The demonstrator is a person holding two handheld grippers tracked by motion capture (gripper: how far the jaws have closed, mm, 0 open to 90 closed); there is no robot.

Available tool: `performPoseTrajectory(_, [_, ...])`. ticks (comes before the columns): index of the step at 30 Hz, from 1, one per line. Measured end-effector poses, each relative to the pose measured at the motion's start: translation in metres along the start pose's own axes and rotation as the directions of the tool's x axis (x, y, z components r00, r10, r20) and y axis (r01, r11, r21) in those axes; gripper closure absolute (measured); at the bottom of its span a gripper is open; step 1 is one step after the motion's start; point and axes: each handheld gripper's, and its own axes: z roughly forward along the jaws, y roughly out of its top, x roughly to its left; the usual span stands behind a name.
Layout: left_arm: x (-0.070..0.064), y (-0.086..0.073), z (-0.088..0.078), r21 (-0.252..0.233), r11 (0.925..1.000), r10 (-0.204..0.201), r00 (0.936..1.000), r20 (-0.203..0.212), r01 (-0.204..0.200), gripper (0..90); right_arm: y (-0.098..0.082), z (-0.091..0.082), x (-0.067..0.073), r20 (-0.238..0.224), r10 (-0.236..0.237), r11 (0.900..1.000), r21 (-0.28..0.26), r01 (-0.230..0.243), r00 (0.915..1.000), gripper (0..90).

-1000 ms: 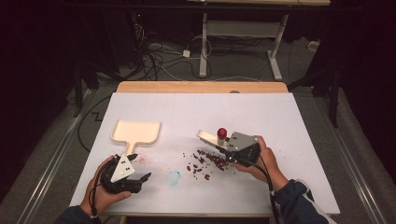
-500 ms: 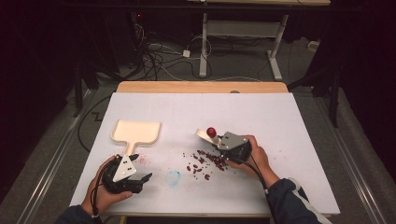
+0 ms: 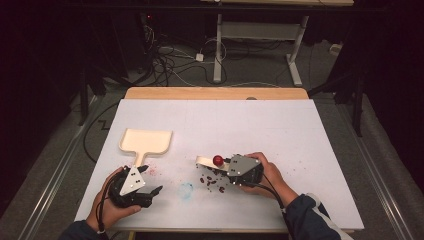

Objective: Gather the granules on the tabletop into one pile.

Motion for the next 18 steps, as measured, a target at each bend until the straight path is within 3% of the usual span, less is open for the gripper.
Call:
performPoseTrajectory(6, [0.001, 0.0, 0.0, 0.0, 1.0, 0.001, 1.0, -0.003, -0.001, 20.6, 0.002, -0.013, -0.009, 0.056, 0.038, 0.999, -0.036, -0.036, 0.9977, 67.3])
performPoseTrajectory(10, [0.001, 0.0, -0.002, -0.007, 1.0, -0.002, 0.9999, -0.011, 0.002, 20.6, 0.01, -0.028, -0.012, 0.05, 0.098, 0.992, -0.08, -0.094, 0.9939, 67.4])
performPoseTrajectory(13, [0.004, 0.0, -0.005, -0.02, 0.9998, -0.009, 0.9996, -0.026, 0.009, 20.5, 0.021, -0.037, -0.007, -0.018, 0.173, 0.979, -0.104, -0.174, 0.9848, 67.3])
performPoseTrajectory(14, [0.005, 0.0, -0.007, -0.029, 0.9994, -0.018, 0.9992, -0.035, 0.017, 20.5, 0.025, -0.039, -0.004, -0.043, 0.203, 0.972, -0.109, -0.206, 0.9783, 67.4])
performPoseTrajectory(15, [0.007, -0.001, -0.01, -0.04, 0.9988, -0.029, 0.9988, -0.04, 0.027, 19.7, 0.032, -0.039, 0.003, -0.111, 0.248, 0.958, -0.123, -0.26, 0.9625, 67.3])
performPoseTrajectory(16, [0.009, -0.001, -0.012, -0.047, 0.9983, -0.036, 0.9981, -0.051, 0.033, 19.7, 0.032, -0.039, 0.003, -0.111, 0.248, 0.958, -0.123, -0.26, 0.9625, 67.3])
performPoseTrajectory(18, [0.014, -0.003, -0.017, -0.066, 0.9964, -0.058, 0.9959, -0.069, 0.054, 19.7, 0.039, -0.036, 0.013, -0.169, 0.276, 0.947, -0.121, -0.298, 0.9461, 67.4])
